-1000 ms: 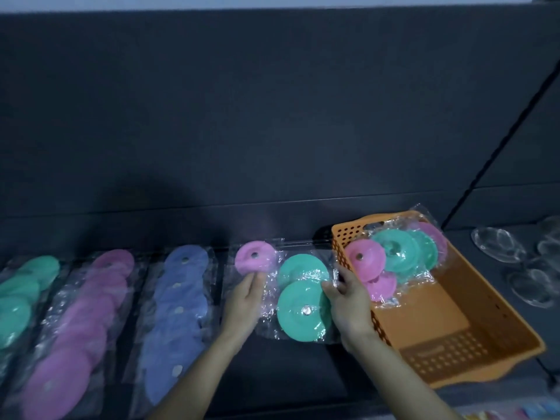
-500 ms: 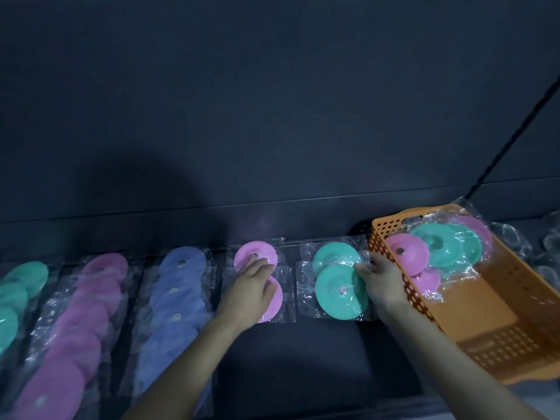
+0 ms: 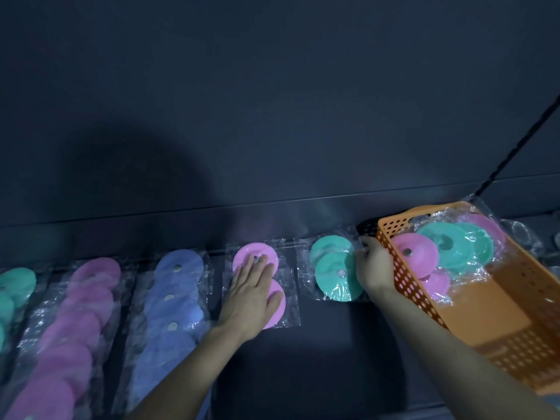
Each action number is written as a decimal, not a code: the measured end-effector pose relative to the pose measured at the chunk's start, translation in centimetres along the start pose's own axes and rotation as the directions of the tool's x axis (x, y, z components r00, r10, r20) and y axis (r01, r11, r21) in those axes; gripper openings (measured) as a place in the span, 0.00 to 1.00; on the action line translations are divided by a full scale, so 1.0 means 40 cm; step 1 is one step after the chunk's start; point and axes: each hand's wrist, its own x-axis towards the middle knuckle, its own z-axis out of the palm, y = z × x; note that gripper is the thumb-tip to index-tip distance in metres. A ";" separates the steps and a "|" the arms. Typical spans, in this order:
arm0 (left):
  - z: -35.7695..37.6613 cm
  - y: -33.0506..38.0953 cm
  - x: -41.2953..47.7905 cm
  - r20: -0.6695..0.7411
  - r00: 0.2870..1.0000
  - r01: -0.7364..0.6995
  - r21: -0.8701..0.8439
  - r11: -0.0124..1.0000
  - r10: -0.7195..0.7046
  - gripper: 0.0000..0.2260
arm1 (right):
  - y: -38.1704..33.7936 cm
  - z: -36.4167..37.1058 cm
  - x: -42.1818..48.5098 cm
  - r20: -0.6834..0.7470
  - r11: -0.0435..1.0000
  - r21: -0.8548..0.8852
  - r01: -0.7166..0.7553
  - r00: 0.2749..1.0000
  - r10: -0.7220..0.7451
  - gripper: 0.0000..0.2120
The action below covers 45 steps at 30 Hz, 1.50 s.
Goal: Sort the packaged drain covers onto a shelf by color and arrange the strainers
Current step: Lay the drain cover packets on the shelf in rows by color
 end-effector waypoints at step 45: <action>-0.085 -0.036 0.016 0.064 0.998 -0.013 -0.178 0.984 0.025 0.42 | -0.011 -0.049 -0.146 0.506 0.706 -0.437 0.557 0.801 -0.319 0.30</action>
